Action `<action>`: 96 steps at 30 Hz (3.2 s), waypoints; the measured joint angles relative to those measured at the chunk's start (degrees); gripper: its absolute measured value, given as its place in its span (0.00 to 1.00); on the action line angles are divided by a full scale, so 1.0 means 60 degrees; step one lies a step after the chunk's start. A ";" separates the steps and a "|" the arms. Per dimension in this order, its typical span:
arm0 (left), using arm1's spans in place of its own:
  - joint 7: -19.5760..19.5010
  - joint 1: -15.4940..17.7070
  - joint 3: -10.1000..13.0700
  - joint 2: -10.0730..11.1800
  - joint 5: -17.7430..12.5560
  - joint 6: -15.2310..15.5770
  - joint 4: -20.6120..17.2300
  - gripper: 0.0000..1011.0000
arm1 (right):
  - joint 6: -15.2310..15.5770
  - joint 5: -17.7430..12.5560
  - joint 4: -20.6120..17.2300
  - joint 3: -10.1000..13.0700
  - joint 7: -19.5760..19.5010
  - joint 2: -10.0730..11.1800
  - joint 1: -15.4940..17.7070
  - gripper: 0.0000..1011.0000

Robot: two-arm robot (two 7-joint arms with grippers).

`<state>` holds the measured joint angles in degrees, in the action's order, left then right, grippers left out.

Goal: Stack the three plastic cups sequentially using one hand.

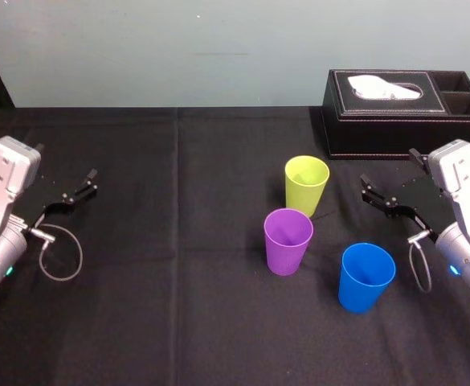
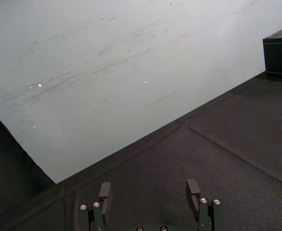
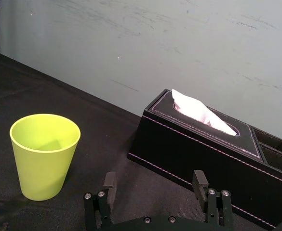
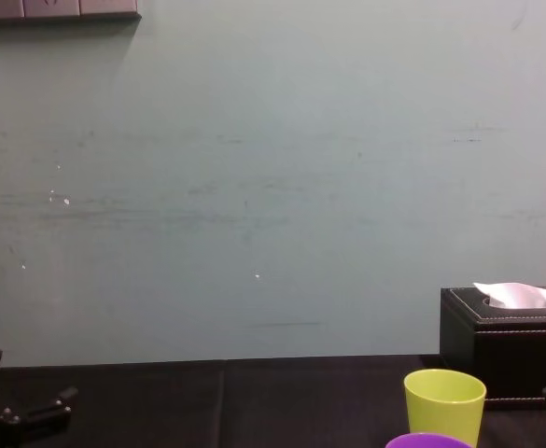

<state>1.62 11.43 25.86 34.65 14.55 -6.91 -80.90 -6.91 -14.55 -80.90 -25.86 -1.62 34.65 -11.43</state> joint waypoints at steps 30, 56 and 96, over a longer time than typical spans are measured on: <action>0.0000 0.0001 0.0000 0.0000 0.0000 0.0000 0.0000 1.00 | 0.0000 0.0000 0.0000 0.0001 0.0000 0.0000 0.0000 0.99; 0.0000 0.0000 0.0000 0.0000 0.0000 0.0000 0.0000 1.00 | 0.0000 0.0000 0.0000 0.0000 0.0000 0.0000 0.0000 0.99; 0.0001 0.0001 0.0001 0.0000 0.0000 0.0000 0.0000 1.00 | -0.1593 -0.2204 -0.3079 0.3308 0.2375 0.3331 0.5496 0.99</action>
<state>1.62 11.43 25.86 34.65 14.55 -6.91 -80.90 -16.46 -27.77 -99.37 -6.01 12.63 54.63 21.54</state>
